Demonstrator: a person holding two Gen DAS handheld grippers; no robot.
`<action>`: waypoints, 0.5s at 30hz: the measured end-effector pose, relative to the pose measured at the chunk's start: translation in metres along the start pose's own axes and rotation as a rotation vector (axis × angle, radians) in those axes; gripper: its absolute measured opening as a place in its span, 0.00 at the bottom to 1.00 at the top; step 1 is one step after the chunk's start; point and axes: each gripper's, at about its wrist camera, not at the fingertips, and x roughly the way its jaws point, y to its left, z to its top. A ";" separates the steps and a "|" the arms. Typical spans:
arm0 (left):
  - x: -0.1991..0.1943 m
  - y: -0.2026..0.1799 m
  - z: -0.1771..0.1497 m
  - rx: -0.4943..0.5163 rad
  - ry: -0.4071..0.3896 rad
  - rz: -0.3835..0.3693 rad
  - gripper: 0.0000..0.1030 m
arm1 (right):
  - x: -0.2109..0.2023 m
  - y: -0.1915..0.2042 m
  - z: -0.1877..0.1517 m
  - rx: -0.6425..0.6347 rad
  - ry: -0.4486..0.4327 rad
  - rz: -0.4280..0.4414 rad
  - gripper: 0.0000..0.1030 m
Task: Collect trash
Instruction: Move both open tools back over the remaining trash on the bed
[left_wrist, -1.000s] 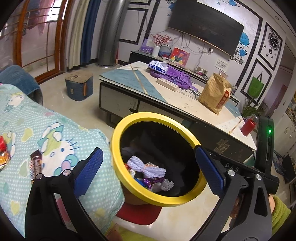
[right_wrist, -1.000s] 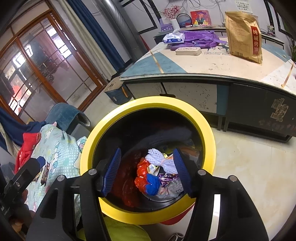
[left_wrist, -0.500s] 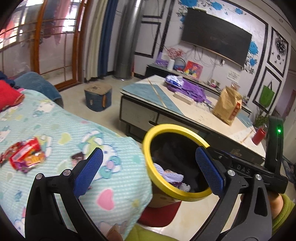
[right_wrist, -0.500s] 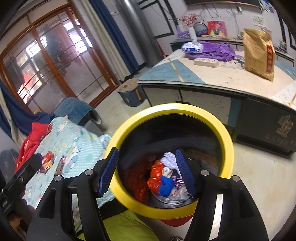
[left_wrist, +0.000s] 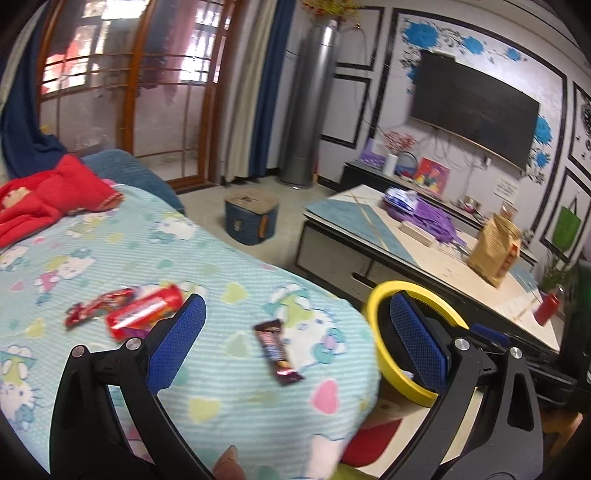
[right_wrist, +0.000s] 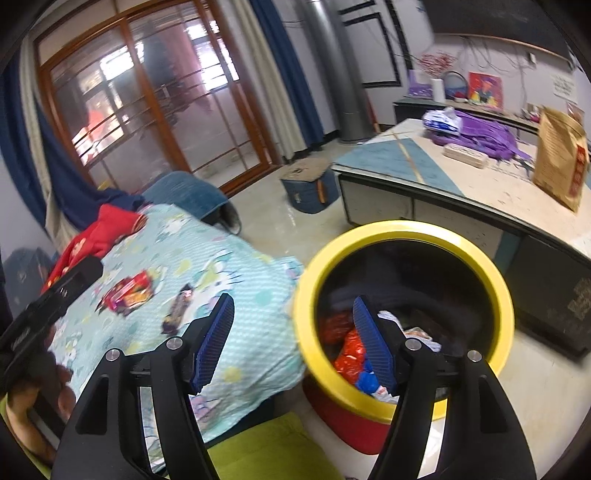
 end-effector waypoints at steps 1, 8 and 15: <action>-0.002 0.005 0.001 -0.008 -0.005 0.012 0.89 | 0.000 0.006 -0.001 -0.013 0.001 0.008 0.63; -0.016 0.044 0.004 -0.064 -0.040 0.082 0.89 | 0.008 0.053 -0.007 -0.111 0.020 0.068 0.63; -0.027 0.073 0.006 -0.104 -0.064 0.141 0.89 | 0.018 0.094 -0.014 -0.188 0.041 0.129 0.63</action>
